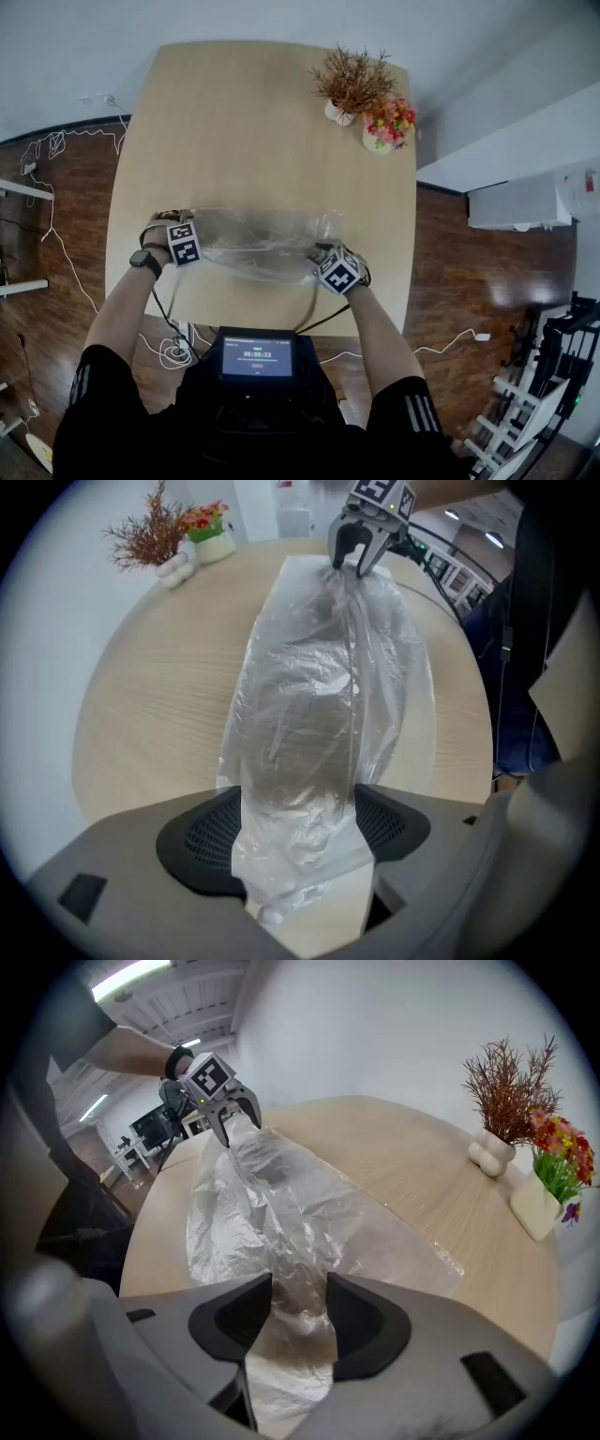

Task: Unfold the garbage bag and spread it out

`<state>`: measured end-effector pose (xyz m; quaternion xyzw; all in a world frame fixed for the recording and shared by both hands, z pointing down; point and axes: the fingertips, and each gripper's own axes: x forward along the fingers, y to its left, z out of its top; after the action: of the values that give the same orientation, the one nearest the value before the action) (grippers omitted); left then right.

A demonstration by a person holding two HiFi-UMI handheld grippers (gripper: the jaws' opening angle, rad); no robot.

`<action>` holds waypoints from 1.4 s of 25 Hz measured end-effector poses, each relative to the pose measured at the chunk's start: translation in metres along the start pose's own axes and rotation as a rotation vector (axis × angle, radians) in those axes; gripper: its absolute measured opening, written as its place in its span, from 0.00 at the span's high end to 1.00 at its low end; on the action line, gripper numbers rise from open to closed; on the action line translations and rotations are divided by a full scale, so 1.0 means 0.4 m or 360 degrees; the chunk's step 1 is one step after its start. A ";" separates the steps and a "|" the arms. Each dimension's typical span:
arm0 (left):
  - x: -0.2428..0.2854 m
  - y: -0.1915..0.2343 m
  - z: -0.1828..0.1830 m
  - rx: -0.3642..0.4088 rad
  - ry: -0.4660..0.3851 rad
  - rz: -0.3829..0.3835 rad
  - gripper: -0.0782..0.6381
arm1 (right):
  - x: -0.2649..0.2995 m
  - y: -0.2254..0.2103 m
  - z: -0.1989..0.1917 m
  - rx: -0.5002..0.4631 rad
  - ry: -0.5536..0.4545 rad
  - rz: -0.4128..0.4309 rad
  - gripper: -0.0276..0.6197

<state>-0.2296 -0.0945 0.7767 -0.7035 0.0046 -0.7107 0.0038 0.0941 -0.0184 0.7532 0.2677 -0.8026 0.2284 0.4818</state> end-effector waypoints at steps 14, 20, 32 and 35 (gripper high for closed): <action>0.001 0.161 0.064 0.0040 0.0016 0.0101 0.33 | 0.005 -0.114 0.023 0.0080 -0.0022 -0.0078 0.59; 0.000 0.165 0.067 0.0038 -0.0004 0.0109 0.33 | 0.009 -0.124 0.021 0.0102 -0.0025 -0.0077 0.59; -0.151 0.187 0.105 -0.0092 -0.0331 0.0310 0.33 | -0.141 -0.150 0.093 0.0276 -0.0378 -0.0263 0.59; -0.229 0.176 0.132 -0.0187 -0.0532 0.0318 0.33 | -0.187 -0.129 0.121 0.0280 -0.0464 -0.0299 0.59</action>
<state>-0.1760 -0.1638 0.6847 -0.8067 0.1151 -0.5786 0.0339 0.1257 -0.0717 0.6708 0.4129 -0.8122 0.2105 0.3544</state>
